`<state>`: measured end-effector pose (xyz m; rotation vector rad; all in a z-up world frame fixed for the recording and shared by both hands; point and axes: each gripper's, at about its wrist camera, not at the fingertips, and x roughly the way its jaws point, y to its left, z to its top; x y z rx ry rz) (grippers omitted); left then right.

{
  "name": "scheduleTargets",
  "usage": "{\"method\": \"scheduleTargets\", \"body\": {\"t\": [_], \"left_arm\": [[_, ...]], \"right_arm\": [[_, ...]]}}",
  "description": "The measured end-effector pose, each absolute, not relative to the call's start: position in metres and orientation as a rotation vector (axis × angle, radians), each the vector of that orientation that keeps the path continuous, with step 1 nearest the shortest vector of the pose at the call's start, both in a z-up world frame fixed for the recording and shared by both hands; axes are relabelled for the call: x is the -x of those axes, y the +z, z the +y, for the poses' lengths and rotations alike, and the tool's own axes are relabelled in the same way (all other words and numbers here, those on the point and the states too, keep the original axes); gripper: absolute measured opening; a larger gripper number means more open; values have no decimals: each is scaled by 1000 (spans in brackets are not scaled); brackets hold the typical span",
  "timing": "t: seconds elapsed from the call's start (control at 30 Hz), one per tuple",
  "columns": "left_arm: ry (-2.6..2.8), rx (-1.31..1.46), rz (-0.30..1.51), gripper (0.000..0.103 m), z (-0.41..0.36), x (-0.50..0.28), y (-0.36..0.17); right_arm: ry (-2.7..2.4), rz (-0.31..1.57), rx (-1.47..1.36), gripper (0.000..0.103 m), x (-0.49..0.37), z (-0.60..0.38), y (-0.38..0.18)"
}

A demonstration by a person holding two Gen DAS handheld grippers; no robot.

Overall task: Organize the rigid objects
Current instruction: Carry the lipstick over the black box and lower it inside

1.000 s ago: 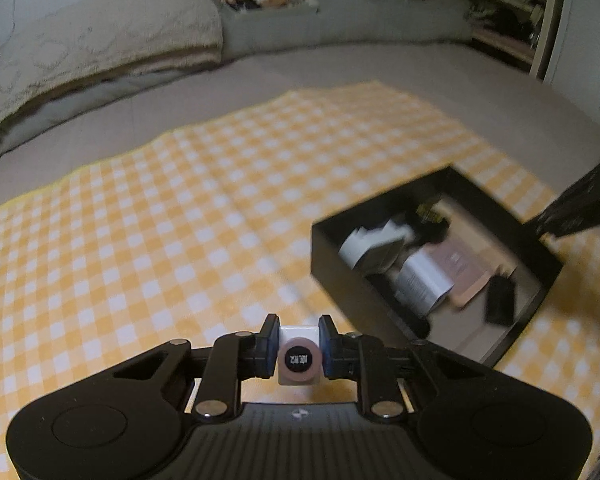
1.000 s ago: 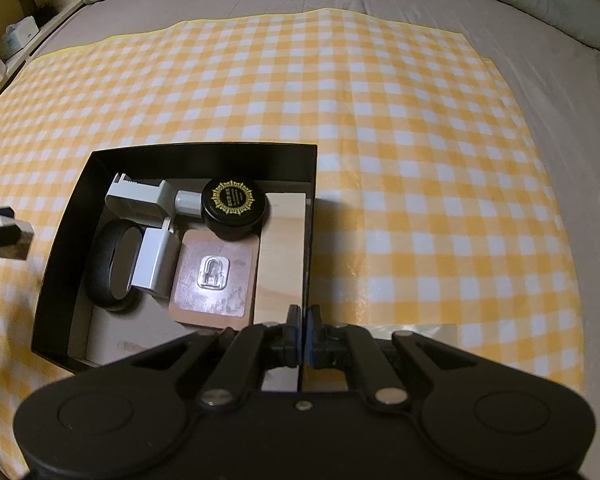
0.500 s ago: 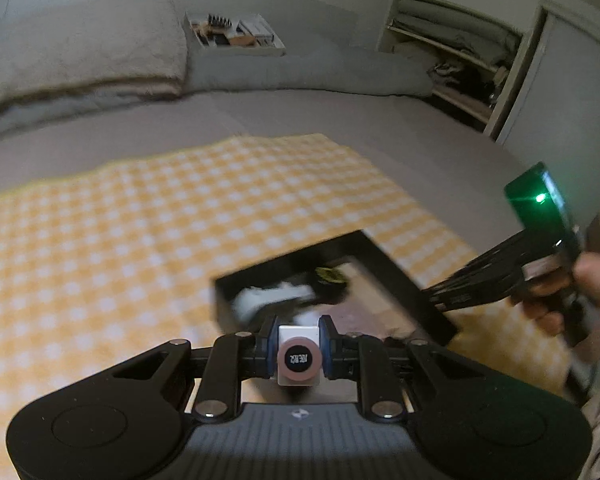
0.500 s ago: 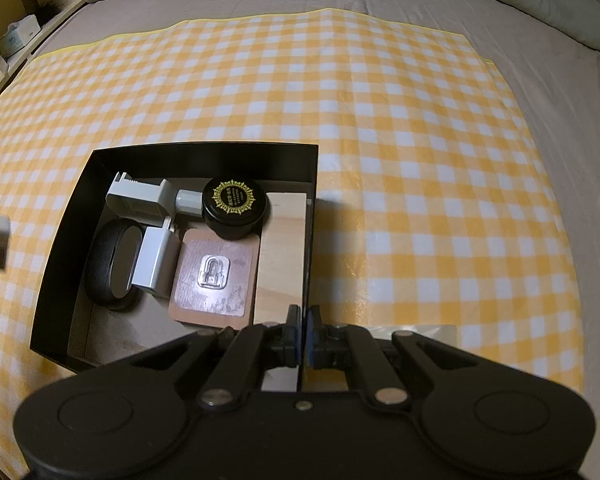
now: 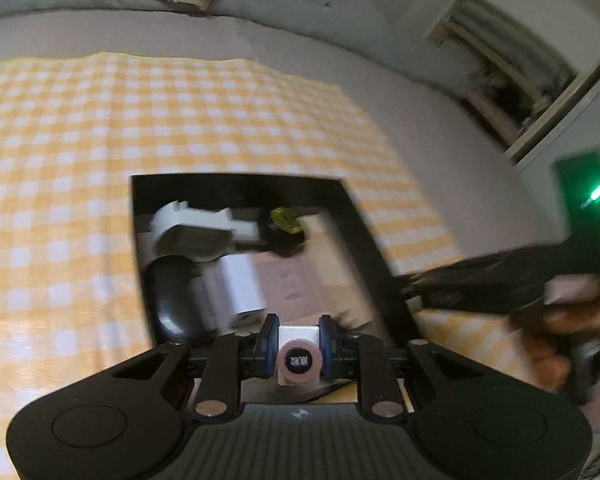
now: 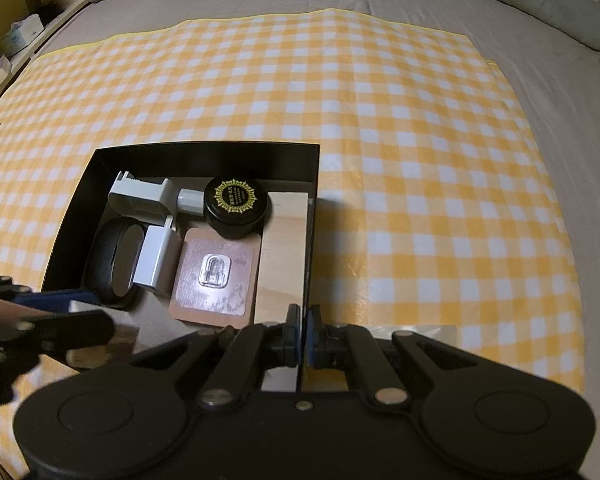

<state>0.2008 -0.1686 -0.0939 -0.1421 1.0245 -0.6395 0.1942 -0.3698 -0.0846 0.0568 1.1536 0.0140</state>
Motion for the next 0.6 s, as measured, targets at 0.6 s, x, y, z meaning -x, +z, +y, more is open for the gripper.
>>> {"method": "scheduleTargets", "body": {"t": [0.6], "left_arm": [[-643, -36, 961, 54, -152, -185, -74]], "right_arm": [[21, 1155, -43, 4, -194, -368, -86]]}}
